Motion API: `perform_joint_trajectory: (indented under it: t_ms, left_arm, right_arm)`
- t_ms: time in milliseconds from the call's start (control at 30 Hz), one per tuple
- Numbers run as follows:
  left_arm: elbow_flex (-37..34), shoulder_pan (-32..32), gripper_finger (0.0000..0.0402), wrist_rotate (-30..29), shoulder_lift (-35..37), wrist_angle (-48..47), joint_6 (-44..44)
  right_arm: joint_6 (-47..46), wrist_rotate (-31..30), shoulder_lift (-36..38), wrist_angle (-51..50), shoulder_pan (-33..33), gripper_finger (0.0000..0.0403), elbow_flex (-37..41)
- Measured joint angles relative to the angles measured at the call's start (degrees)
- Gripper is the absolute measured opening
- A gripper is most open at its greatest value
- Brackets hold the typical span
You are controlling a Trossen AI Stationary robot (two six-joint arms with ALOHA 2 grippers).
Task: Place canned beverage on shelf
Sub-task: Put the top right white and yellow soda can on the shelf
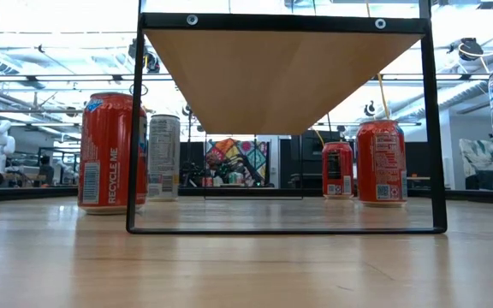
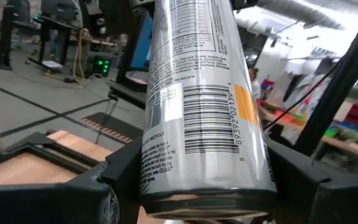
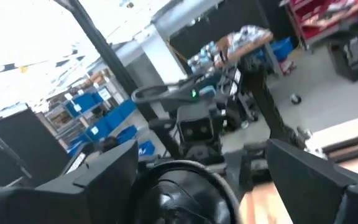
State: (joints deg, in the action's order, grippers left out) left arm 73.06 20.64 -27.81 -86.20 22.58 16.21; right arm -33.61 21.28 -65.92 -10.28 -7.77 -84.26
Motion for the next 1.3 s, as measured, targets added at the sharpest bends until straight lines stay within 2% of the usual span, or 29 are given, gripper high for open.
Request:
perform_joint_trajectory:
  t_ms: [300,533,733,900,1067,1300]
  left_arm:
    - [0.17,0.09,0.0253,4.78,0.18,8.49,2.57]
    - [0.15,-0.3,0.0253,9.2,0.18,15.15,4.13]
    - [0.11,-3.14,0.0253,16.41,0.09,19.14,12.87]
    - [0.12,-5.59,0.0253,22.0,0.09,20.68,20.1]
    - [0.07,-7.5,0.0253,26.24,0.07,23.58,22.57]
    - [0.07,-10.63,0.0253,31.07,0.09,27.53,25.01]
  right_arm:
    - [0.33,-0.16,0.93,2.77,-4.66,0.0327,-0.1]
    - [0.26,6.42,2.56,3.77,-7.67,0.0327,-0.14]
    - [-1.63,10.0,2.16,10.92,-7.08,0.0327,-0.24]
    - [-4.8,10.33,0.28,19.63,-6.0,0.0327,-0.25]
    - [-5.11,10.37,-0.9,22.62,-5.38,0.033,-0.25]
    - [-4.77,9.66,-2.8,26.57,-3.52,0.0361,-0.25]
